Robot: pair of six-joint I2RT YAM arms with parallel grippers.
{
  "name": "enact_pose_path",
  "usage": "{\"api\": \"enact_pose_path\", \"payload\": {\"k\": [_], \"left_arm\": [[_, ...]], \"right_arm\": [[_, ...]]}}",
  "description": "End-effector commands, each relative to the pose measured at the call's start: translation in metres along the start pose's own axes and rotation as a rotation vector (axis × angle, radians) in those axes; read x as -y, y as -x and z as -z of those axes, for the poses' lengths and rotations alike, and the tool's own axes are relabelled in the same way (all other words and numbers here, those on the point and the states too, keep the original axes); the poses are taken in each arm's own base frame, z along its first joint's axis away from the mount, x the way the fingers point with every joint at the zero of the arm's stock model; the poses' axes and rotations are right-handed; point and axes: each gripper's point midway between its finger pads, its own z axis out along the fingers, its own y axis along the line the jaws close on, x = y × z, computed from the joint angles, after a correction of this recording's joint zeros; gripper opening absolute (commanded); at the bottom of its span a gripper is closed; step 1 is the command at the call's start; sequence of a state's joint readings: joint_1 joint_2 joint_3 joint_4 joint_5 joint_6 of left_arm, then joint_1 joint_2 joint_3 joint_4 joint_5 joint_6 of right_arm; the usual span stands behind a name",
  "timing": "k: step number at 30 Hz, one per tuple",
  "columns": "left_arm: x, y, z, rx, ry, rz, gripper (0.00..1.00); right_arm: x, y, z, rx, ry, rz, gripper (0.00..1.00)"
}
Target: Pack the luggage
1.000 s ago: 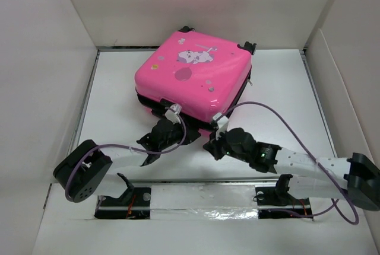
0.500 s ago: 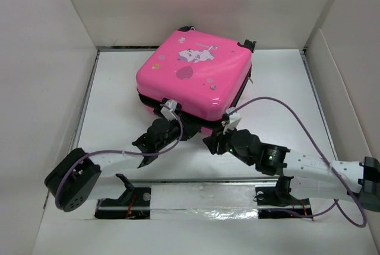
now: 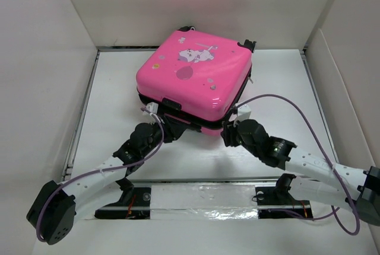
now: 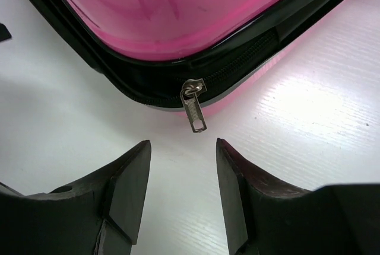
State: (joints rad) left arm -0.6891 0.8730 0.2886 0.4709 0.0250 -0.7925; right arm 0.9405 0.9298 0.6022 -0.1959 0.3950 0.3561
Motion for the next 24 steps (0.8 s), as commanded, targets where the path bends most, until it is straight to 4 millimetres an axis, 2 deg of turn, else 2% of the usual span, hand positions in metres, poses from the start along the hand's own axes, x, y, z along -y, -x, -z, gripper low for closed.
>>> {"api": "enact_pose_path", "payload": {"k": [1, 7, 13, 14, 16, 17, 19, 20, 24], "left_arm": [[-0.009, -0.003, 0.002, -0.008, 0.016, -0.020, 0.36], [0.006, 0.003, -0.006, -0.004, -0.038, -0.027, 0.35], [0.015, 0.007, -0.020, -0.005, -0.062, -0.035, 0.32], [0.022, 0.001, -0.021, -0.017, -0.077, -0.042, 0.32], [0.026, 0.003, -0.027, -0.001, -0.065, -0.051, 0.32], [0.028, 0.005, -0.029, 0.007, -0.074, -0.051, 0.31], [0.030, 0.008, -0.034, 0.022, -0.081, -0.042, 0.31], [0.032, 0.010, -0.036, 0.030, -0.082, -0.039, 0.31], [0.035, 0.011, -0.049, 0.030, -0.086, -0.036, 0.31]], "right_arm": [[-0.008, 0.019, -0.003, 0.000, 0.040, 0.070, 0.54], [-0.003, 0.026, -0.021, -0.020, 0.020, 0.130, 0.54], [-0.003, 0.029, -0.033, -0.035, 0.005, 0.162, 0.49], [0.001, 0.028, -0.035, -0.039, -0.008, 0.163, 0.38], [0.001, 0.026, -0.037, -0.051, -0.013, 0.166, 0.27], [0.001, 0.024, -0.038, -0.060, -0.013, 0.165, 0.16], [0.001, 0.021, -0.038, -0.068, -0.013, 0.159, 0.04], [0.002, 0.021, -0.036, -0.071, -0.014, 0.151, 0.00], [-0.002, 0.018, -0.021, -0.062, 0.008, 0.124, 0.00]]}}
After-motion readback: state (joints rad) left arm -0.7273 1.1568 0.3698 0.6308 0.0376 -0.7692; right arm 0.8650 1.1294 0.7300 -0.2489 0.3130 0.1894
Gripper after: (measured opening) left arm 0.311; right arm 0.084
